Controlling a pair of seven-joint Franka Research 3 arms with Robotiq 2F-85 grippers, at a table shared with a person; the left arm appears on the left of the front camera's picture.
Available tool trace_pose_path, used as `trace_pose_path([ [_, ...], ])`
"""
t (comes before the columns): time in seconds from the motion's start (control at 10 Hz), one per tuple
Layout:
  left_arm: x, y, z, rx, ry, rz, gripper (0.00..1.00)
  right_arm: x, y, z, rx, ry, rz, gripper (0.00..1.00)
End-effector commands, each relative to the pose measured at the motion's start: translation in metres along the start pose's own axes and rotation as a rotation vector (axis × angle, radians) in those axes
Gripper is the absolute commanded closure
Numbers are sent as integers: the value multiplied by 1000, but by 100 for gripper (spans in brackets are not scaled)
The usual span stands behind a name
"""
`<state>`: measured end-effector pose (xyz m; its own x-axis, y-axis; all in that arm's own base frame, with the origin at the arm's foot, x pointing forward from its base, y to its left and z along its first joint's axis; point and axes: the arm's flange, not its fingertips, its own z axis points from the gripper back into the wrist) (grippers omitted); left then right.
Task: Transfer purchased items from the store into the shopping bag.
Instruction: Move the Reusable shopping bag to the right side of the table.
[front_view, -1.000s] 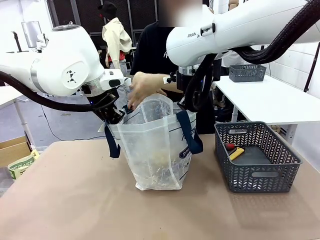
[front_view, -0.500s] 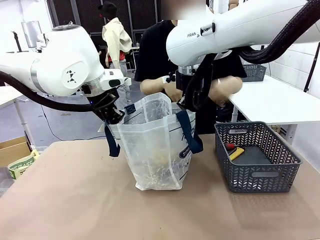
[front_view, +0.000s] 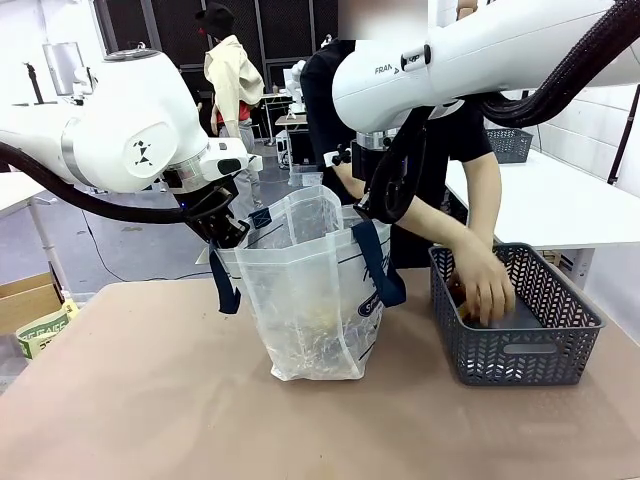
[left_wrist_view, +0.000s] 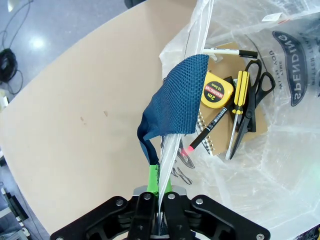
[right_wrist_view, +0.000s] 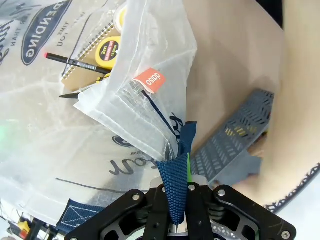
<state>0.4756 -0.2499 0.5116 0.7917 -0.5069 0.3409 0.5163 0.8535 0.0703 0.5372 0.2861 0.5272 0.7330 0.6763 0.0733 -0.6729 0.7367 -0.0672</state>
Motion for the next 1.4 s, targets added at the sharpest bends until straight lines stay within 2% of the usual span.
trace_pose_path([
  [0.0, 0, 0, 0, 1, 0, 0, 100, 0, 0, 0, 0, 0, 0, 100],
  [1.3, 0, 0, 0, 1, 0, 0, 100, 0, 0, 0, 0, 0, 0, 100],
])
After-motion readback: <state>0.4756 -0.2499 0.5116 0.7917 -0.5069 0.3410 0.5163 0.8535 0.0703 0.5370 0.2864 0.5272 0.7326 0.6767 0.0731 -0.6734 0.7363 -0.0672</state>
